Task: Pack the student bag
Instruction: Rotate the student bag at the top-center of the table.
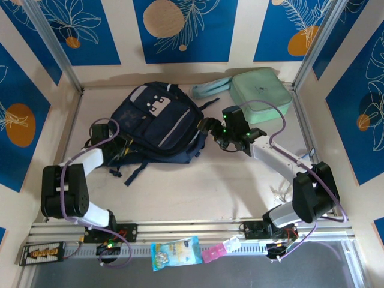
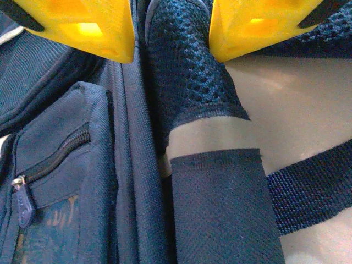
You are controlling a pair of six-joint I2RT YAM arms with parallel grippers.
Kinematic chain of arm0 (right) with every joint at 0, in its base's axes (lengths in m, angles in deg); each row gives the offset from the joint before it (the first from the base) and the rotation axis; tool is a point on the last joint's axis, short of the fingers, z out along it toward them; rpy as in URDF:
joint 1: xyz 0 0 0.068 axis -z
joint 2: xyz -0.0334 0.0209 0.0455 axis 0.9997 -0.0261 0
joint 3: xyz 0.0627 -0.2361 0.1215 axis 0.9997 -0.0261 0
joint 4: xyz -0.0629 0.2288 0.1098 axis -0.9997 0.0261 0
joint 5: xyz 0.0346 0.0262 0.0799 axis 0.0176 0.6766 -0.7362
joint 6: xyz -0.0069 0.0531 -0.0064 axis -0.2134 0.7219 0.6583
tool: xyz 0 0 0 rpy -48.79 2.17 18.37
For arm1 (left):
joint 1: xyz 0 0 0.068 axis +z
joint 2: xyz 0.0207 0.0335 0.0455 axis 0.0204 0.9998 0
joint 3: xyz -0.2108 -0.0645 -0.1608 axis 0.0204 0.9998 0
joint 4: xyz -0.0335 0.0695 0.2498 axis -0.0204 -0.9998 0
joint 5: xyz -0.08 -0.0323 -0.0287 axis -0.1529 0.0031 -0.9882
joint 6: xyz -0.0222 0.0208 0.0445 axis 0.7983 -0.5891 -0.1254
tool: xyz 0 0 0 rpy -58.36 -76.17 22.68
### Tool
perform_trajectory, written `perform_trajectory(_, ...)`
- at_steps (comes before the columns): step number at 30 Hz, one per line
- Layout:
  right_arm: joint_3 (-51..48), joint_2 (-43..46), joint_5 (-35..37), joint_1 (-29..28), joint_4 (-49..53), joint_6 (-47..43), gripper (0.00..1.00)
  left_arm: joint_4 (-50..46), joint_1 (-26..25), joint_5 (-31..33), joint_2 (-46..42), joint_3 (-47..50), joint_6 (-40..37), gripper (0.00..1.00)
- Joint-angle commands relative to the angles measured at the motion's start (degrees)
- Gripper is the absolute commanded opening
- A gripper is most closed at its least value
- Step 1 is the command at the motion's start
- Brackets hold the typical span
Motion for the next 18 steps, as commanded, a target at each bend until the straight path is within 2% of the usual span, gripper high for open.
perform_trajectory(1,1.93,-0.56,-0.58,-0.78,1.42,-0.82,0.85,2.96,0.07,1.44,1.12,-0.38,1.34,0.37)
perform_trajectory(9,5.91,-4.66,0.7,-5.57,6.66,-5.25,0.81,3.02,-0.38,0.77,3.55,-0.34,0.84,0.28)
perform_trajectory(16,8.37,-12.04,0.26,-8.87,10.3,-5.72,0.75,2.53,-0.6,0.05,2.82,-0.47,0.07,0.0)
perform_trajectory(18,9.54,-14.36,-1.05,-8.66,10.66,-6.61,0.71,1.79,-0.77,-0.65,0.79,-0.47,0.08,0.0)
